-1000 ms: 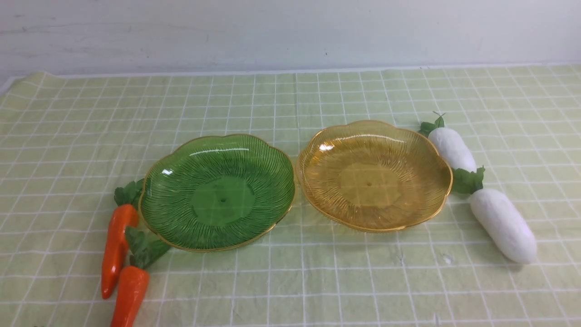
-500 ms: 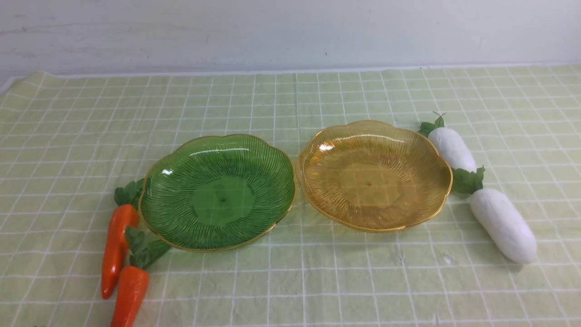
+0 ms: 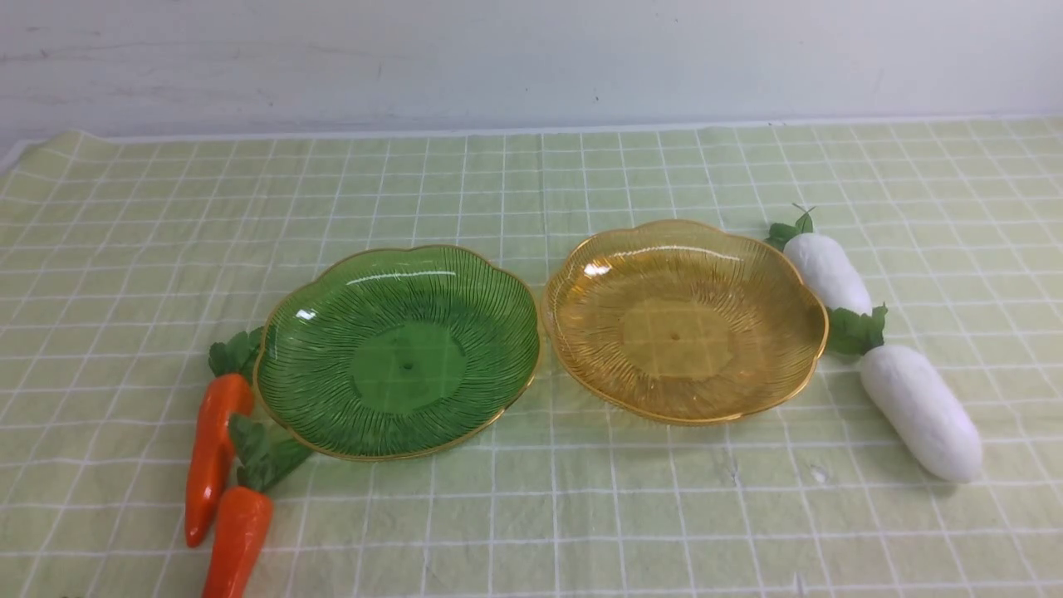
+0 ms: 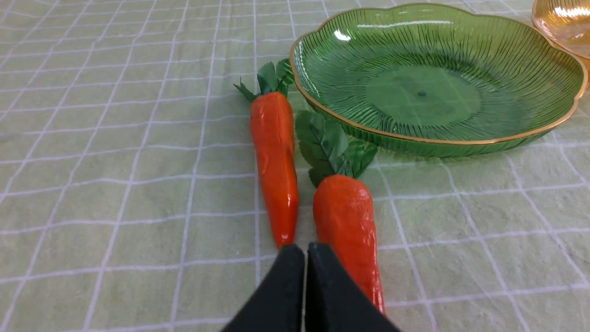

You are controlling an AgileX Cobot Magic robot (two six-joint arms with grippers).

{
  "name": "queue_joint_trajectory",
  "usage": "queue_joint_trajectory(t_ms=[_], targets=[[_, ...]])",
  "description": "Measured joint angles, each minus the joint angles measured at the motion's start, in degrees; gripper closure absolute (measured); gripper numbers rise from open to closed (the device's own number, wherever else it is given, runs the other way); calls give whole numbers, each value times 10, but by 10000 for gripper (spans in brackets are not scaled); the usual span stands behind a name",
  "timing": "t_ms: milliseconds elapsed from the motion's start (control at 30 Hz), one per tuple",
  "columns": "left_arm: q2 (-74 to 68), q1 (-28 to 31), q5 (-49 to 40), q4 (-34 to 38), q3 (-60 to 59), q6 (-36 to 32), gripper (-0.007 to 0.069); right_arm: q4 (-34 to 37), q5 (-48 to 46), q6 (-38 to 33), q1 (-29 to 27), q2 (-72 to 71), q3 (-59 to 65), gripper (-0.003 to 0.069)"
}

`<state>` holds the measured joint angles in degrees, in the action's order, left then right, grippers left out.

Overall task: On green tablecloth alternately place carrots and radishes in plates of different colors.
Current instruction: 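Place the white radish on the plate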

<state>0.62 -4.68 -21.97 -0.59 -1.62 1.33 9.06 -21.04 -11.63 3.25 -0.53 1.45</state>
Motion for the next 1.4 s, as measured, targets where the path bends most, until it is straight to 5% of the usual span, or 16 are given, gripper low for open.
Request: queue_joint_trajectory(t_ms=[100,267,367,667,867,1033,1200,1400], targets=[[0,0,0,46,0,27,632,26,-1,15,0,0,0,676],[0,0,4,354,0,167,632,265,-7,116,0,0,1,676],[0,0,14,457,0,182,632,374,-4,138,0,0,0,676],[0,0,21,543,2,117,632,477,-9,105,0,-1,0,676],[-19,0,-28,533,95,35,632,464,-31,3,0,8,-69,676],[-128,0,-132,454,171,23,632,364,-74,-25,0,109,-157,676],[-288,0,-292,332,239,20,632,176,-230,35,0,307,-254,672],[-423,0,-327,264,270,19,631,56,-296,128,0,527,-321,670]])
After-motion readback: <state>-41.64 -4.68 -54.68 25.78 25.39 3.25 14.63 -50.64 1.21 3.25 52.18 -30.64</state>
